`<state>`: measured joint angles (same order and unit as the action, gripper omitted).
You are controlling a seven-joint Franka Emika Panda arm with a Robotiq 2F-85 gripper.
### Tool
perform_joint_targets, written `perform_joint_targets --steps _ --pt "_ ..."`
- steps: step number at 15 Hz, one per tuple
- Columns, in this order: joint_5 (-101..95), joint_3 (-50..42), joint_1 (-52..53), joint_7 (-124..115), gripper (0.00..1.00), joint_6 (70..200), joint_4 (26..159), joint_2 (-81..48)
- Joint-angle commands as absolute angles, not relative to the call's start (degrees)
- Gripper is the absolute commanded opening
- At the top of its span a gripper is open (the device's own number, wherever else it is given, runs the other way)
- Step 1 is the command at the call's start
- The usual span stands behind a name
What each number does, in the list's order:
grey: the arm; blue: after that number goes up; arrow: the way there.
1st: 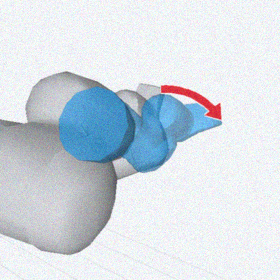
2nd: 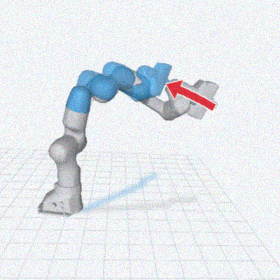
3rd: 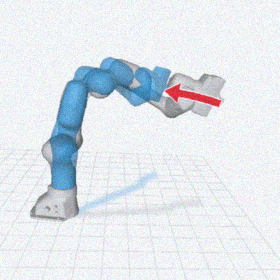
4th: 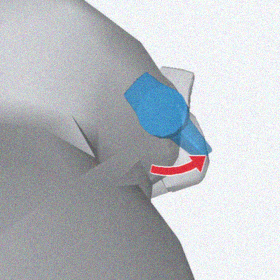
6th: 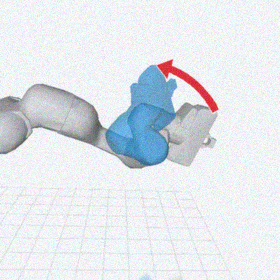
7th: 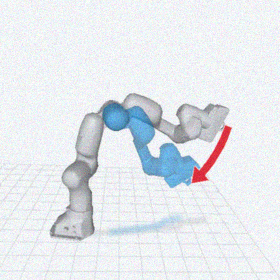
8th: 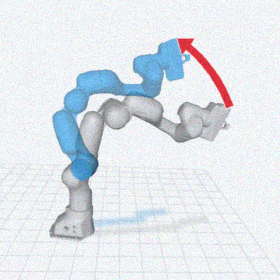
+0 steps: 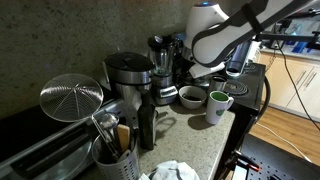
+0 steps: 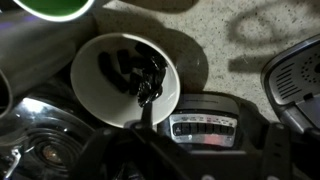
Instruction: Press the button on the blender
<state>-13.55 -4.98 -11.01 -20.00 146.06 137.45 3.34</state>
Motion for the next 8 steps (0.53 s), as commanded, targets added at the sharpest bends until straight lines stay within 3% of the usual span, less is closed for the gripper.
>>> perform_joint_targets --steps 1,8 --pt "-18.2 -5.9 -10.1 -24.5 0.56 149.0 130.3 -4.8" --pt "-23.7 -10.9 -5.8 -29.3 0.05 151.4 124.9 -12.3"
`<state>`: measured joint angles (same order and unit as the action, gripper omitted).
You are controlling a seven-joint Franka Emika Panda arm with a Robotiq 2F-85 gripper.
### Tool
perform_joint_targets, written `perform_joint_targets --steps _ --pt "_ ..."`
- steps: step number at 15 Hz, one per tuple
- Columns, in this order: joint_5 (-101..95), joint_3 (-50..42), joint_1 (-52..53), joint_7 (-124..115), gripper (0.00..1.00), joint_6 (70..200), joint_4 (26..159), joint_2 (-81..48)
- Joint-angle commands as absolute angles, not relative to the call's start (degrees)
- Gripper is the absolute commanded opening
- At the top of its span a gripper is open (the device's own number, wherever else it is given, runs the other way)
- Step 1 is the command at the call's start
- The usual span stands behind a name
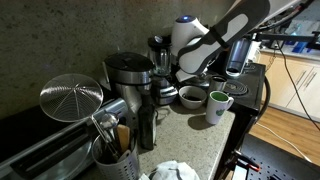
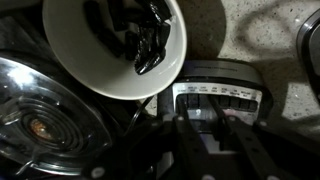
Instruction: Press the button on the blender
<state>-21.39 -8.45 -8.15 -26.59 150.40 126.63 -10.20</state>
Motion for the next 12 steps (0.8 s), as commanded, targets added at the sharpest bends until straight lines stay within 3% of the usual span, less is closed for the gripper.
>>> perform_joint_targets --steps 1,12 --pt "-24.2 -11.7 -5.2 -30.0 0.00 151.4 124.7 -12.8" --pt "-27.4 -16.4 -2.0 -36.1 0.00 151.6 125.8 -13.6"
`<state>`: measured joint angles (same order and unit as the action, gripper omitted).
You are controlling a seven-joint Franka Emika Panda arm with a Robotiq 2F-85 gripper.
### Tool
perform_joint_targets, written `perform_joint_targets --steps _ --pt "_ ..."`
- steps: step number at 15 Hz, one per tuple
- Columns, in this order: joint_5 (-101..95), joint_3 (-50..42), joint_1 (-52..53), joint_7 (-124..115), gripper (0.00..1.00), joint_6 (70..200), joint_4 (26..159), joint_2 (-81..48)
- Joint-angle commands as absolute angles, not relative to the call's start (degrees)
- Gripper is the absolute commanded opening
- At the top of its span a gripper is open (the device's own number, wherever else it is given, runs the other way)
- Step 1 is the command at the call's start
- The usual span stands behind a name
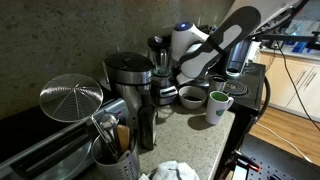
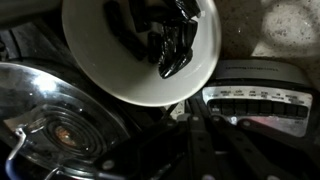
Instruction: Press the button on the blender
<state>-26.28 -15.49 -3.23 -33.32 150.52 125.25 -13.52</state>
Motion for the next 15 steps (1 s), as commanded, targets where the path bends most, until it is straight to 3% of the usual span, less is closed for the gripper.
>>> perform_joint_targets --steps 1,15 --pt "-27.0 -16.2 -2.0 -36.4 0.00 151.7 125.9 -13.7" --pt "-27.2 -18.8 0.6 -39.9 0.00 159.0 124.7 -18.0"
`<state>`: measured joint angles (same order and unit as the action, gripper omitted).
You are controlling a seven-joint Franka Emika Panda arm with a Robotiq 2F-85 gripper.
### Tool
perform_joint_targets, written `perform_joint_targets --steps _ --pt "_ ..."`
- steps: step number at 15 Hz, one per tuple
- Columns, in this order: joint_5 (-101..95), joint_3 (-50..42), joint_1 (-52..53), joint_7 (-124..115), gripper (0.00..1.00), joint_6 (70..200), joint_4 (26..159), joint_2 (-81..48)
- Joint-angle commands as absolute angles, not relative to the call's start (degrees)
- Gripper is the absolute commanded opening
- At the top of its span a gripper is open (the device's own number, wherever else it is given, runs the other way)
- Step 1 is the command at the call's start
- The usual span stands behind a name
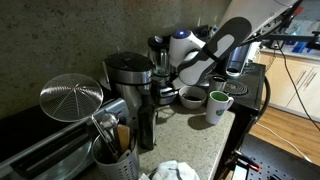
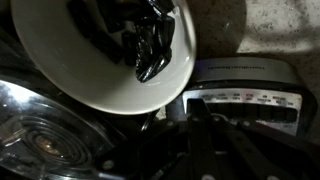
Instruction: Press the button on the blender
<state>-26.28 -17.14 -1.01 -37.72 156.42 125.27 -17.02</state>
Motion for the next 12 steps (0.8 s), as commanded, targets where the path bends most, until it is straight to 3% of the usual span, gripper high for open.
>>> perform_joint_targets --steps 1,12 --pt "-27.3 -19.1 0.9 -40.0 0.00 159.3 124.8 -18.1" --pt "-28.1 -24.9 4.1 -40.4 0.00 168.9 128.2 -19.5"
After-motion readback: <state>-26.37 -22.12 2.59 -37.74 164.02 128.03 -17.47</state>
